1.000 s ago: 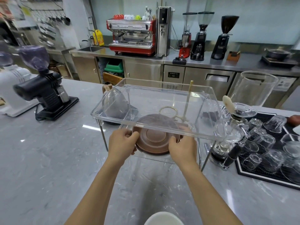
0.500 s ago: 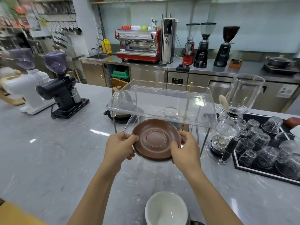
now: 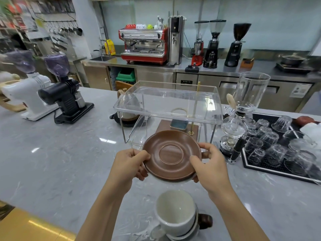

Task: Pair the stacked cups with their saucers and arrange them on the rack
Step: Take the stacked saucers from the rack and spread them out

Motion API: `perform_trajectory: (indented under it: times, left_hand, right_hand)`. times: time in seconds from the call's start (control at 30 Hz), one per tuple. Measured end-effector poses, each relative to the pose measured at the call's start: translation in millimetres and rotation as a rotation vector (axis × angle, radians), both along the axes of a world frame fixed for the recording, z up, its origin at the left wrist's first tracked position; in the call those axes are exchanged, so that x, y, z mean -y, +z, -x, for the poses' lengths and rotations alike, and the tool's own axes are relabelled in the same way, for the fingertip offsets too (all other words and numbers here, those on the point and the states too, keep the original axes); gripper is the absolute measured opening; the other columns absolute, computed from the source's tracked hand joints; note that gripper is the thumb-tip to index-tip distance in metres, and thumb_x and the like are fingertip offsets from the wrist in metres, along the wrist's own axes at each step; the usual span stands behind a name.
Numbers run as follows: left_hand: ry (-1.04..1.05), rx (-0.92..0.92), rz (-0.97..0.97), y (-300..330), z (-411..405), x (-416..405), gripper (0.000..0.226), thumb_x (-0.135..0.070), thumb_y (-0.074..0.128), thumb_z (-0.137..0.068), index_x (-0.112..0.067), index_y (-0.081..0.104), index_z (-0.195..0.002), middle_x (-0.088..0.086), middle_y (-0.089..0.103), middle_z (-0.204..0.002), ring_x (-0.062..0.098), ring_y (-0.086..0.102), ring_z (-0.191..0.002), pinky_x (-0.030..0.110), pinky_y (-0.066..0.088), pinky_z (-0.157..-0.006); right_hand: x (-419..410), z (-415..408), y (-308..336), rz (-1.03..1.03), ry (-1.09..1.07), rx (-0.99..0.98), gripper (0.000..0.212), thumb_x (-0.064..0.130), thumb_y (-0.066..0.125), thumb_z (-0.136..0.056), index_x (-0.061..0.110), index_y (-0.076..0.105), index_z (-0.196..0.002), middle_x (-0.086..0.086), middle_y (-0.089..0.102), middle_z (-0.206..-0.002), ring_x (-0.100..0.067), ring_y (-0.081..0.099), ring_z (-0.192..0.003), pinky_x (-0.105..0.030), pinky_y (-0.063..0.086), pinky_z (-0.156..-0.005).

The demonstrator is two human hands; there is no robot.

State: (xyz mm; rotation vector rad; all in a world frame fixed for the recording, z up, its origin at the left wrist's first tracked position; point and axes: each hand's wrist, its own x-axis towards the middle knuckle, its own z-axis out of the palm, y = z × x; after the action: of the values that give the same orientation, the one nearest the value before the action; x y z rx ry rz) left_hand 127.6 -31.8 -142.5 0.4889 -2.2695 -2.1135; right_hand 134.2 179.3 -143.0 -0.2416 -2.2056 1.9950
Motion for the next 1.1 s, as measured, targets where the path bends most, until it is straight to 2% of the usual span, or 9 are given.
perform_trajectory:
  times: [0.17, 0.3, 0.47, 0.53, 0.63, 0.77, 1.1]
  left_hand:
    - [-0.073, 0.014, -0.009, 10.4, -9.3, -11.2, 0.030, 0.003, 0.065, -0.085, -0.006, 0.054, -0.058, 0.006, 0.053, -0.041, 0.019, 0.053, -0.033, 0.019, 0.039, -0.033]
    - [-0.133, 0.011, -0.010, 14.7, -13.0, -21.2, 0.028, 0.003, 0.065, -0.086, -0.004, 0.054, -0.061, 0.006, 0.055, -0.040, 0.019, 0.054, -0.033, 0.021, 0.040, -0.032]
    - [-0.208, -0.001, -0.020, 17.8, -15.4, -38.1, 0.022, -0.004, 0.073, -0.077, -0.003, 0.055, -0.064, 0.008, 0.057, -0.041, 0.020, 0.054, -0.033, 0.019, 0.040, -0.033]
    - [-0.231, 0.000, -0.025, 17.2, -15.4, -44.7, 0.021, -0.006, 0.074, -0.073, -0.003, 0.055, -0.065, 0.008, 0.056, -0.040, 0.021, 0.055, -0.033, 0.019, 0.040, -0.033]
    - [-0.272, 0.004, -0.005, 14.3, -15.2, -58.1, 0.021, 0.001, 0.069, -0.084, -0.002, 0.056, -0.067, 0.009, 0.055, -0.040, 0.021, 0.055, -0.032, 0.020, 0.040, -0.032]
    - [-0.317, 0.008, 0.006, 13.7, -20.8, -82.3, 0.023, 0.000, 0.068, -0.085, -0.003, 0.056, -0.066, 0.009, 0.054, -0.039, 0.021, 0.055, -0.032, 0.019, 0.039, -0.032]
    - [-0.326, 0.033, 0.015, -7.2, -47.7, -160.4, 0.020, -0.002, 0.071, -0.087, -0.001, 0.058, -0.072, 0.012, 0.059, -0.043, 0.023, 0.060, -0.036, 0.023, 0.045, -0.034]
  right_hand:
    - [-13.6, -17.5, 5.3, 0.018, -0.012, 0.018, 0.033, 0.002, 0.065, -0.084, 0.029, 0.059, -0.103, -0.009, 0.062, -0.094, -0.011, 0.056, -0.038, -0.022, 0.044, -0.037]
    - [-25.6, -29.9, 7.3, 0.007, -0.049, 0.000, 0.034, 0.002, 0.065, -0.085, 0.032, 0.057, -0.100, -0.008, 0.062, -0.098, -0.012, 0.058, -0.040, -0.022, 0.044, -0.037]
    - [-43.5, -45.0, 6.6, -0.007, -0.131, -0.001, 0.032, -0.001, 0.065, -0.085, 0.020, 0.059, -0.109, -0.010, 0.064, -0.099, -0.014, 0.057, -0.038, -0.023, 0.043, -0.035]
    - [-49.3, -51.7, 6.8, -0.011, -0.152, -0.008, 0.033, -0.002, 0.065, -0.085, 0.022, 0.060, -0.107, -0.011, 0.064, -0.098, -0.014, 0.056, -0.036, -0.022, 0.043, -0.035]
    - [-61.5, -60.4, 6.5, -0.002, -0.195, -0.025, 0.034, -0.005, 0.064, -0.084, 0.025, 0.061, -0.100, -0.013, 0.065, -0.095, -0.014, 0.053, -0.035, -0.023, 0.042, -0.034]
    - [-85.7, -71.2, 6.2, 0.004, -0.222, -0.014, 0.033, -0.005, 0.064, -0.084, 0.021, 0.061, -0.103, -0.015, 0.064, -0.097, -0.014, 0.052, -0.035, -0.023, 0.042, -0.034]
    - [-170.0, -92.4, -8.1, -0.044, -0.179, -0.017, 0.037, -0.006, 0.063, -0.084, 0.028, 0.065, -0.099, -0.009, 0.066, -0.086, -0.016, 0.053, -0.036, -0.026, 0.044, -0.035]
